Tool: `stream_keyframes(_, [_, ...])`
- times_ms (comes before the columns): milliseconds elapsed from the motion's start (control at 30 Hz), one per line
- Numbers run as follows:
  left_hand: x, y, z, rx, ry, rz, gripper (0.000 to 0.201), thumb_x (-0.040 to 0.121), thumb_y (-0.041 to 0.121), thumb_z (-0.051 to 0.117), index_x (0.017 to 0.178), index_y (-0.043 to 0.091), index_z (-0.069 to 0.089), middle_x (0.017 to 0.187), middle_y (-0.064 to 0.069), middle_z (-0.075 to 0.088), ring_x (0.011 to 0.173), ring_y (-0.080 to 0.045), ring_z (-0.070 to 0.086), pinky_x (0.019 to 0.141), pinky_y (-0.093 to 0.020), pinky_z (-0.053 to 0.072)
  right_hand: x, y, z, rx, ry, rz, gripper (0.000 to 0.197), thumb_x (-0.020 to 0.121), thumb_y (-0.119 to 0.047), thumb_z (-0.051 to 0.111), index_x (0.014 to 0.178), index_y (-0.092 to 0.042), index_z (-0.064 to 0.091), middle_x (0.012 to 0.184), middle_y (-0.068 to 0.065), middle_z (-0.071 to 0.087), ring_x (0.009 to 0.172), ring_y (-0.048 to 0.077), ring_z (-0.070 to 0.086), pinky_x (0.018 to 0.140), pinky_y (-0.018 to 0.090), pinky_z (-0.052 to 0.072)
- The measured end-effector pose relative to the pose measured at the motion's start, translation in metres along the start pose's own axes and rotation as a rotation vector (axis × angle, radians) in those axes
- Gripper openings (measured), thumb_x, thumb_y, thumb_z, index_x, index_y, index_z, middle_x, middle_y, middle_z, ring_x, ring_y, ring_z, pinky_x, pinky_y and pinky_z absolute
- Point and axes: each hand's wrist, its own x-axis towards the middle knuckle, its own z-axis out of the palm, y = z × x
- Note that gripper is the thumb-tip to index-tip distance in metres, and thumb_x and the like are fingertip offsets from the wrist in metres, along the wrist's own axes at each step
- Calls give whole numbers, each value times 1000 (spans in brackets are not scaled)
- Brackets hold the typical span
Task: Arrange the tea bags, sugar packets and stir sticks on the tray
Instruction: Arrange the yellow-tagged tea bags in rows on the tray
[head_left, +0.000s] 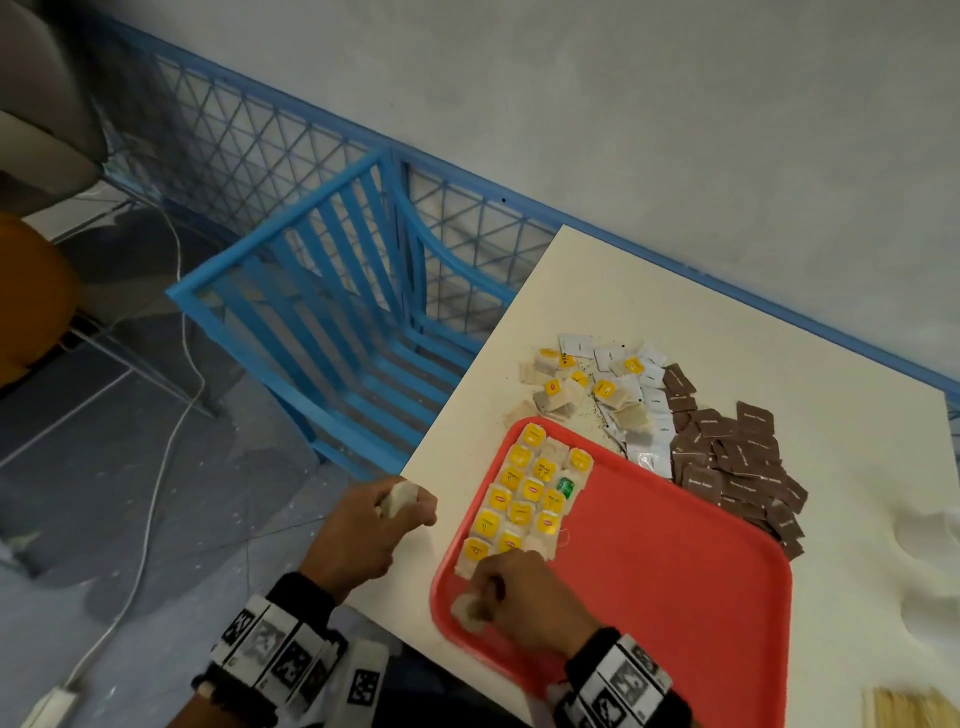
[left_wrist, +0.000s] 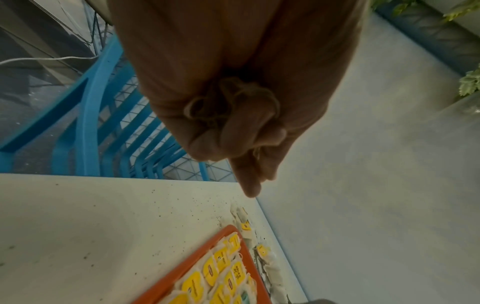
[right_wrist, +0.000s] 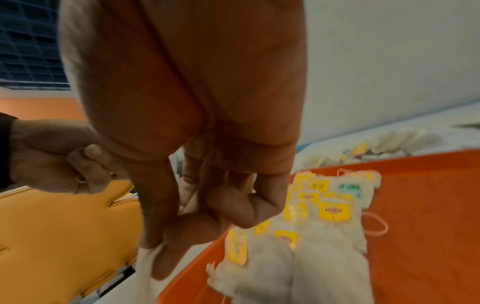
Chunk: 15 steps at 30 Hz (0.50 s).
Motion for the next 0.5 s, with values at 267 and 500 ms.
stream_keyframes(267, [-2, -10, -5, 19, -35, -46, 11, 95, 26, 65, 94, 17, 71, 87, -4, 74, 42, -6, 44, 40, -24, 36, 36, 20, 31, -46, 120, 132, 19, 70, -16, 46, 62, -31, 55, 86, -2, 71, 83, 20, 65, 69, 34, 54])
stream_keyframes(500, [1, -10, -5, 32, -86, -58, 9, 94, 27, 66, 92, 20, 71, 86, -3, 74, 46, -10, 46, 41, -23, 37, 35, 15, 34, 33, 207, 188, 13, 77, -28, 57, 78, -26, 44, 87, 0, 62, 84, 24, 58, 65, 38, 44])
